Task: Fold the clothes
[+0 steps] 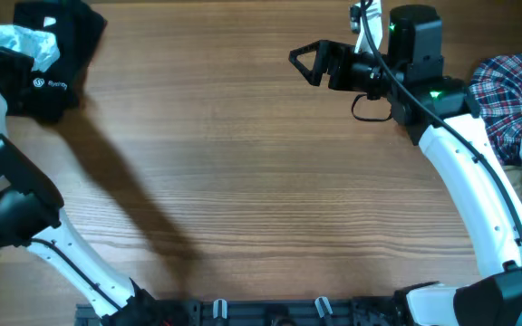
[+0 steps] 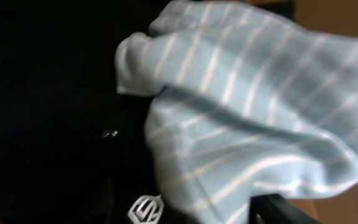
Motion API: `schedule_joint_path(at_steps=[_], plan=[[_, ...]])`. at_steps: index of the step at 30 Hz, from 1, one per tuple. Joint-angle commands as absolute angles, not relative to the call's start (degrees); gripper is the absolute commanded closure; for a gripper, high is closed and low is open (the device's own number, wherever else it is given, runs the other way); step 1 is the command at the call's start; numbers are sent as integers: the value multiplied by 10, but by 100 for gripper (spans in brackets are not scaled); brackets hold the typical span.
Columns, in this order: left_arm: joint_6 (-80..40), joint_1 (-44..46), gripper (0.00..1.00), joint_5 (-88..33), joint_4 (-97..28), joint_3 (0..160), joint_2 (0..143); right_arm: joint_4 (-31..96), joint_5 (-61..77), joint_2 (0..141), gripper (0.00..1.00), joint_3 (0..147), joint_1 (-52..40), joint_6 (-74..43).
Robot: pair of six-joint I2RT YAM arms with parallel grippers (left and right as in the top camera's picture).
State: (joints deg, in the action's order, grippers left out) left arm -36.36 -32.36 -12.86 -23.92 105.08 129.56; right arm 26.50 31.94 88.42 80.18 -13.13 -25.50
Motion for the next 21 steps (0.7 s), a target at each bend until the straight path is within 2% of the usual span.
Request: schedule_joint_path(at_steps=[1, 15, 17, 18, 19, 21], plan=[[-363, -320, 35, -121, -215, 1053, 1301, 262, 331, 873, 5, 802, -130, -256], [-365, -275, 36, -132, -101, 1053, 1356, 267, 346, 873, 5, 802, -130, -256], [-365, -275, 49, -132, -98, 1053, 1358, 268, 346, 873, 5, 802, -130, -256], [-365, -275, 58, -133, -99, 1053, 1358, 268, 346, 873, 5, 802, -130, -257], [-365, -275, 74, -135, -99, 1053, 1358, 269, 346, 873, 5, 802, -130, -257], [-365, -276, 91, -155, -96, 1053, 1358, 268, 346, 873, 5, 802, -130, -257]])
